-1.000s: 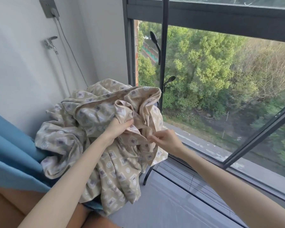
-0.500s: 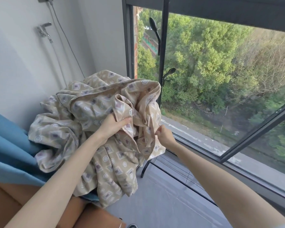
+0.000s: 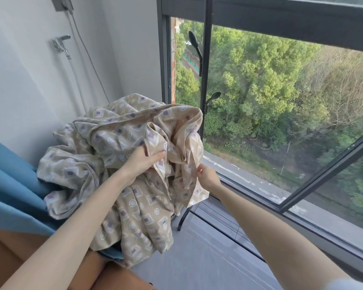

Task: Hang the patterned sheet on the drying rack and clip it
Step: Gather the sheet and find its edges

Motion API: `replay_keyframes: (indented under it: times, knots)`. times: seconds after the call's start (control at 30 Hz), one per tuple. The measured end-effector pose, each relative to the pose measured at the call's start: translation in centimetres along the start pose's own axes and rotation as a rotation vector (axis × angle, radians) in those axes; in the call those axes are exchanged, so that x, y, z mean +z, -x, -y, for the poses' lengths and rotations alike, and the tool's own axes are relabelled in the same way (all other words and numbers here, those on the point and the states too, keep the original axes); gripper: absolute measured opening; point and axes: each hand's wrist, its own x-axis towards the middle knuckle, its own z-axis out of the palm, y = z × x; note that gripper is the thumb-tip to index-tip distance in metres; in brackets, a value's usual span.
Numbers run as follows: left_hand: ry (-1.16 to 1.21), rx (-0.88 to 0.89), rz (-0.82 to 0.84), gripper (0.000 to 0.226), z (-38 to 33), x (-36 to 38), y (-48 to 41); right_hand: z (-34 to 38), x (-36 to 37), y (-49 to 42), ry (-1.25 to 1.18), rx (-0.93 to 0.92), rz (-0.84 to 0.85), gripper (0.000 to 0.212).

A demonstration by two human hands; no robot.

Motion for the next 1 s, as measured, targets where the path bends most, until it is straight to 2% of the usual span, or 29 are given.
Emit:
replay_keyframes:
  times: [0.1, 0.23, 0.3, 0.37, 0.5, 0.53, 0.6, 0.7, 0.8, 0.9, 0.97, 1.0]
  knots:
    - [-0.053, 0.016, -0.036, 0.025, 0.2, -0.3, 0.1, 1.8, -1.3, 1.2, -0.112, -0.049, -0.046, 0.021]
    - [-0.158, 0.048, -0.179, 0.023, -0.2, -1.2, -0.6, 8.0, -8.3, 3.3, -0.562, -0.237, -0.147, 0.014]
    - [-0.17, 0.112, -0.283, 0.031, -1.5, -1.7, -1.0, 11.8, -12.7, 4.3, -0.825, -0.363, -0.095, 0.009]
    - [-0.148, 0.2, -0.378, 0.03, -3.4, -2.2, -1.3, 14.8, -15.4, 5.2, -0.986, -0.44, -0.001, 0.008]
    - [-0.105, 0.426, -0.526, 0.046, -5.6, -2.7, -0.5, 18.1, -16.2, 5.9, -1.088, -0.492, 0.119, 0.005]
    - [-0.146, 0.493, -0.519, 0.046, -5.6, -2.8, -0.2, 18.4, -16.1, 5.8, -1.113, -0.49, 0.131, 0.004]
    - [-0.291, 0.564, -0.448, 0.032, -5.4, -2.9, 0.2, 18.9, -16.0, 5.7, -1.173, -0.485, 0.144, 0.004]
    - [-0.353, 0.513, -0.317, 0.007, -5.0, -3.1, 0.2, 19.7, -15.5, 5.5, -1.227, -0.481, 0.181, 0.008]
    - [-0.407, 0.429, -0.285, 0.02, -5.5, -2.6, 0.4, 20.5, -14.6, 5.3, -1.252, -0.488, 0.24, 0.009]
    - [-0.655, 0.317, -0.357, 0.049, -6.2, -1.7, 0.5, 21.0, -14.2, 5.0, -1.241, -0.507, 0.275, 0.007]
    - [-0.772, 0.33, -0.47, 0.046, -6.2, -1.2, 0.5, 21.2, -14.1, 4.8, -1.239, -0.516, 0.271, 0.008]
    - [-0.753, 0.348, -0.514, 0.039, -6.0, -1.1, 0.4, 21.2, -14.1, 4.6, -1.247, -0.52, 0.262, 0.008]
